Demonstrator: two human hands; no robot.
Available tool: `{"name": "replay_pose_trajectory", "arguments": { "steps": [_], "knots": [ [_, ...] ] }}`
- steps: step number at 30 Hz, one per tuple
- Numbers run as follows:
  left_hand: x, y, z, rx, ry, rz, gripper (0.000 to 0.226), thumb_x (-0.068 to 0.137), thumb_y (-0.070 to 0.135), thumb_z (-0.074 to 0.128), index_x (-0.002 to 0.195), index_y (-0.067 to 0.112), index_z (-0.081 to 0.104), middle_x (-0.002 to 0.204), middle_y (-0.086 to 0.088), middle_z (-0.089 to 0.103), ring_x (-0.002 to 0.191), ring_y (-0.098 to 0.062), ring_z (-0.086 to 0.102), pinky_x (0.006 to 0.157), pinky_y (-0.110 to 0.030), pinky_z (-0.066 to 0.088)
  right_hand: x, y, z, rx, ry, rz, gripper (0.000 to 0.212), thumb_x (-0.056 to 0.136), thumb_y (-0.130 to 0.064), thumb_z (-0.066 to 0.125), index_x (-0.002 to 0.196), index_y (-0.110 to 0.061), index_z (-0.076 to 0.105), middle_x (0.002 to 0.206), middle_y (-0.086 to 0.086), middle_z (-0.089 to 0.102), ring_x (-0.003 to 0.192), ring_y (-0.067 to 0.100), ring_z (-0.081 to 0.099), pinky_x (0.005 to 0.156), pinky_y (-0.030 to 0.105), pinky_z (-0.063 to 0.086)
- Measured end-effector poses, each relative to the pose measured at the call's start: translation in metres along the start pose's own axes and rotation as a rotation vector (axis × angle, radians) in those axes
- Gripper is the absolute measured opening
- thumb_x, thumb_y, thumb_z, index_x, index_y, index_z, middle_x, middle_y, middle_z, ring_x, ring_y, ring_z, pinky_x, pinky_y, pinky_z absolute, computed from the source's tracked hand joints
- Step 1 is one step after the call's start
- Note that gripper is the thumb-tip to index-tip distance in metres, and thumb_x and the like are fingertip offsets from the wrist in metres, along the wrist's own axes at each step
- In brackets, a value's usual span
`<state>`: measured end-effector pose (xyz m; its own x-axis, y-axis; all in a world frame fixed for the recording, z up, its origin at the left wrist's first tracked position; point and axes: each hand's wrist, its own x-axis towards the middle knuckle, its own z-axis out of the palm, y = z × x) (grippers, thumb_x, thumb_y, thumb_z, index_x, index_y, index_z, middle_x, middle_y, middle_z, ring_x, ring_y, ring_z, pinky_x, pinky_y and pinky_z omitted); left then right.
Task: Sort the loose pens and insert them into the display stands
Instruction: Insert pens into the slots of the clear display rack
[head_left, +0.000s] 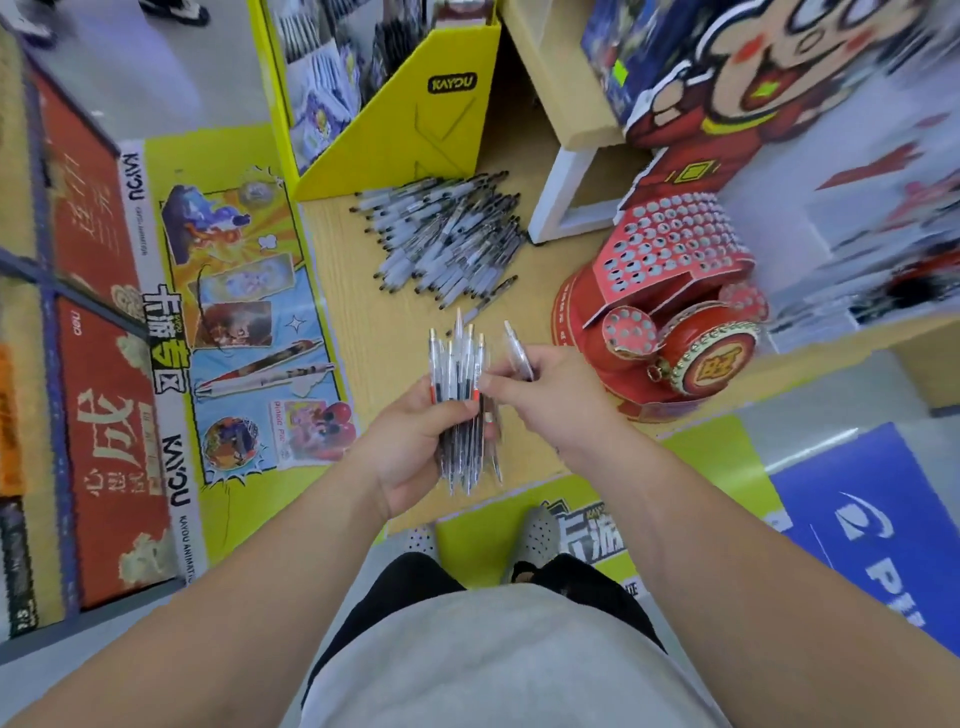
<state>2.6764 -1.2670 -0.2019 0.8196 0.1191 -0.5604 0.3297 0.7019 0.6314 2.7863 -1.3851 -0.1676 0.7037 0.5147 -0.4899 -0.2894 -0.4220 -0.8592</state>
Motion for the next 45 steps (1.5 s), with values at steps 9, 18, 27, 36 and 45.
{"name": "replay_pose_trajectory", "arguments": {
  "steps": [9, 18, 27, 36, 45],
  "knots": [
    [0.023, -0.014, 0.128, 0.14, -0.057, -0.021, 0.029, 0.091, 0.005, 0.065, 0.119, 0.007, 0.06, 0.092, -0.008, 0.071, 0.07, -0.02, 0.064, 0.06, -0.036, 0.055, -0.035, 0.009, -0.125, 0.106, 0.128, 0.007, 0.031, 0.1, -0.038, 0.058, 0.091, -0.011, 0.071, 0.062, -0.003, 0.054, 0.059, 0.016, 0.047, 0.053, 0.028, 0.039],
    [0.054, -0.067, 0.283, 0.107, 0.154, 0.032, 0.034, 0.094, 0.004, 0.063, 0.128, 0.0, 0.057, 0.084, -0.008, 0.071, 0.066, -0.019, 0.067, 0.056, -0.034, 0.057, -0.072, 0.047, -0.313, -0.037, 0.34, -0.141, 0.039, 0.103, -0.043, 0.048, 0.093, -0.017, 0.077, 0.076, -0.002, 0.069, 0.061, -0.006, 0.057, 0.056, 0.009, 0.04],
    [0.079, -0.095, 0.383, 0.131, 0.147, 0.052, 0.02, 0.097, 0.009, 0.06, 0.116, 0.002, 0.064, 0.082, -0.006, 0.069, 0.069, -0.018, 0.065, 0.057, -0.033, 0.057, -0.095, 0.059, -0.434, 0.175, 0.43, -0.269, 0.014, 0.09, -0.022, 0.075, 0.1, -0.025, 0.067, 0.064, -0.001, 0.064, 0.06, 0.014, 0.061, 0.066, 0.039, 0.056],
    [0.116, -0.06, 0.43, -0.028, 0.111, 0.135, 0.022, 0.097, 0.004, 0.056, 0.119, 0.005, 0.061, 0.086, -0.009, 0.071, 0.066, -0.018, 0.065, 0.057, -0.034, 0.056, -0.073, 0.032, -0.492, 0.353, 0.417, -0.34, 0.014, 0.103, -0.014, 0.053, 0.113, -0.019, 0.062, 0.083, -0.002, 0.068, 0.077, 0.021, 0.069, 0.074, 0.036, 0.059],
    [0.166, 0.003, 0.435, -0.091, 0.157, 0.23, 0.042, 0.093, 0.009, 0.063, 0.132, -0.005, 0.057, 0.083, -0.008, 0.069, 0.071, -0.019, 0.066, 0.058, -0.034, 0.055, -0.015, -0.066, -0.524, 0.197, 0.389, -0.465, 0.017, 0.102, -0.015, 0.055, 0.107, -0.023, 0.069, 0.079, -0.002, 0.065, 0.08, 0.021, 0.069, 0.076, 0.035, 0.059]
  ]
}}
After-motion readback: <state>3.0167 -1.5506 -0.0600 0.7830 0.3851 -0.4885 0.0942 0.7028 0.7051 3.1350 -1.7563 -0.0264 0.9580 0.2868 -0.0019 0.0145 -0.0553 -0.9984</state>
